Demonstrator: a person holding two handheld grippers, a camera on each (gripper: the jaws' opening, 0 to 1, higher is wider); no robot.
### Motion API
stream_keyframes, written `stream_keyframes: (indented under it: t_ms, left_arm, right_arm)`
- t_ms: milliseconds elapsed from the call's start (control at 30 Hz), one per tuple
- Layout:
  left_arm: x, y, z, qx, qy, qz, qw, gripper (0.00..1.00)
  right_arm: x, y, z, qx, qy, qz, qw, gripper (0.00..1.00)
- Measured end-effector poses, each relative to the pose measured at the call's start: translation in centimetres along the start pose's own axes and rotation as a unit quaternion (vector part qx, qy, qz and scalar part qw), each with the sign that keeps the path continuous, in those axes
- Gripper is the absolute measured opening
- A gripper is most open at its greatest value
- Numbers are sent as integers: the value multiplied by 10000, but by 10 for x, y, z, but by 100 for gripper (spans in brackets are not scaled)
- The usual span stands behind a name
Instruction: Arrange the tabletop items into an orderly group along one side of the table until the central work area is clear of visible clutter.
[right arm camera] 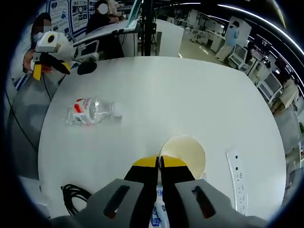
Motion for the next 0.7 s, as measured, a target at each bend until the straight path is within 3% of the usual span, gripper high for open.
stream_keyframes:
  t_ms: [367,700]
  left_arm:
    - [0,0,0,12,5,9,10000,60]
    - [3,0,-3,23,-30,33,10000,60]
  right_arm:
    - [-1,0,1,12,-109,-23,9999,8]
    - [-2,3,0,144,-315,56,9994,20]
Point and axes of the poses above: the point that each gripper's makers call its tool centre point, and the gripper's own axes: y roughly backward along the fingers, x roughly to its right, z roughly out of its underside, the point moved 4 cm from there along y, roughly backward along the fingers, and after that the axes turned 3 degrees about -y, right-handed, at the moved point
